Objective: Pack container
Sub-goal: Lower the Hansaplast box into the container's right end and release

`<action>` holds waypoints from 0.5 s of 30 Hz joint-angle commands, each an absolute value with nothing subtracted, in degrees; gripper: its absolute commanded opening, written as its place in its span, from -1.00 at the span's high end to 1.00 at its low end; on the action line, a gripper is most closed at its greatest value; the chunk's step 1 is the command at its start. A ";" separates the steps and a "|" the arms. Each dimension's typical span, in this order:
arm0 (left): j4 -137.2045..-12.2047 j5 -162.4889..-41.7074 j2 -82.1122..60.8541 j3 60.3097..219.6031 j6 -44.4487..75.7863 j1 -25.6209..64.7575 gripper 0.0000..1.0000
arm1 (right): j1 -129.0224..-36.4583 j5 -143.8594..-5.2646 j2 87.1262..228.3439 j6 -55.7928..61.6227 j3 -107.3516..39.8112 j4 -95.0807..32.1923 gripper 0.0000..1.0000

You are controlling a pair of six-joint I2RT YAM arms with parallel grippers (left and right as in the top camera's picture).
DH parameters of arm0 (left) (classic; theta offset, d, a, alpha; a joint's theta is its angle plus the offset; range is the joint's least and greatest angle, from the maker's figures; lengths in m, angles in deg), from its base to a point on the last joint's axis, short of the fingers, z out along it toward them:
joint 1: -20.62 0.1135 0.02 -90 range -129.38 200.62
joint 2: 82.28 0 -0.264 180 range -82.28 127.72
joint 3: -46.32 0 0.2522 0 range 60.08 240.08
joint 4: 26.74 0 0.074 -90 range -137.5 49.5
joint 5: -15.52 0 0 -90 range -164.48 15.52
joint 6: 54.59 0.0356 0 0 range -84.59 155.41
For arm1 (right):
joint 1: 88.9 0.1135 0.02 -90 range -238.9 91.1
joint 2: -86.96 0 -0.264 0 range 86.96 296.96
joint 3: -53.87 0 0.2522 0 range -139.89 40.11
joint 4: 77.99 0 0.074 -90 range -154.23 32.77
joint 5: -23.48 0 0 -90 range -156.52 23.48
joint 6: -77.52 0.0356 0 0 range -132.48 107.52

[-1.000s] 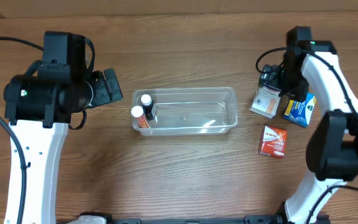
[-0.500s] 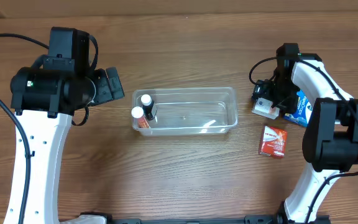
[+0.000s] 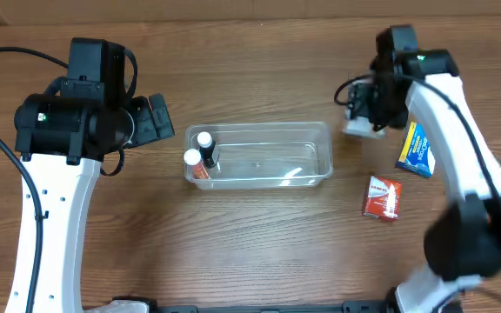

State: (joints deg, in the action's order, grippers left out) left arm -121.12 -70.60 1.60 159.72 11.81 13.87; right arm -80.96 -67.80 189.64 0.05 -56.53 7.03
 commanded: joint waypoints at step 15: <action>-121.66 -71.08 1.73 160.31 13.12 14.14 -1.00 | -63.34 -68.15 181.29 5.49 -34.31 -6.67 -0.54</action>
State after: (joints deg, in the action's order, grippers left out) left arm -121.71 -70.80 1.60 159.72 11.96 13.87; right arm -63.32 -68.08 181.66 5.52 -35.25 -5.75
